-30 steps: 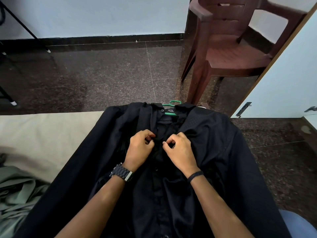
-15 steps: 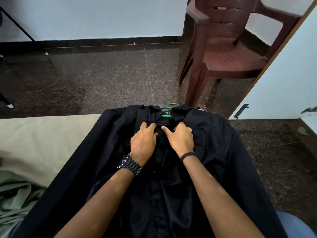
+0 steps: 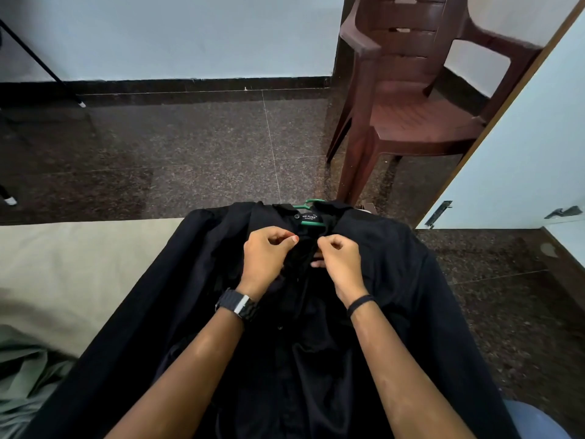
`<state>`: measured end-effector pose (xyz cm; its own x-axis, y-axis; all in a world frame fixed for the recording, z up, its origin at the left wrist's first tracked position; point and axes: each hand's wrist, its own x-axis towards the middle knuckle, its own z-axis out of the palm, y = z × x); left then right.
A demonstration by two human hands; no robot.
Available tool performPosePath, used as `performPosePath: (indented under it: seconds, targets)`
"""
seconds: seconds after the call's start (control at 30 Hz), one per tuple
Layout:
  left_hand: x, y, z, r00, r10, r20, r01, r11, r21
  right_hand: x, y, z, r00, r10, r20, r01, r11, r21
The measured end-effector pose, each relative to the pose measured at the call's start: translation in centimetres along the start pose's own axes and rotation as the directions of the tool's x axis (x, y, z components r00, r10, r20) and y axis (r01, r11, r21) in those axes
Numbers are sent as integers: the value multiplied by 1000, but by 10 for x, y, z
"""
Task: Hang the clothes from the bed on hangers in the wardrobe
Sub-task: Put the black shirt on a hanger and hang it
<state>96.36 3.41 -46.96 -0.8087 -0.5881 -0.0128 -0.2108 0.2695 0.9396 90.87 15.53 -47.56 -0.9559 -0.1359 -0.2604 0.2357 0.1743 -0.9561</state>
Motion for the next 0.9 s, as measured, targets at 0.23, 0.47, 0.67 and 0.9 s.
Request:
performPosePath:
  seconds: [0.23, 0.47, 0.67, 0.9]
  targets:
    - [-8, 7, 10, 964, -200, 174, 264, 801, -538, -8, -6, 4, 962, 173, 213, -256, 843, 473]
    - [-9, 2, 13, 957, -213, 198, 290, 740, -607, -16, -2, 7, 973, -226, -38, 216, 959, -182]
    - [-8, 6, 15, 962, -199, 185, 271, 706, -654, -22, -6, 9, 911, -363, -195, 314, 918, -241]
    - [-7, 8, 12, 972, -152, 178, 228, 786, -575, -27, -14, 13, 829, -551, -94, 469, 778, -418]
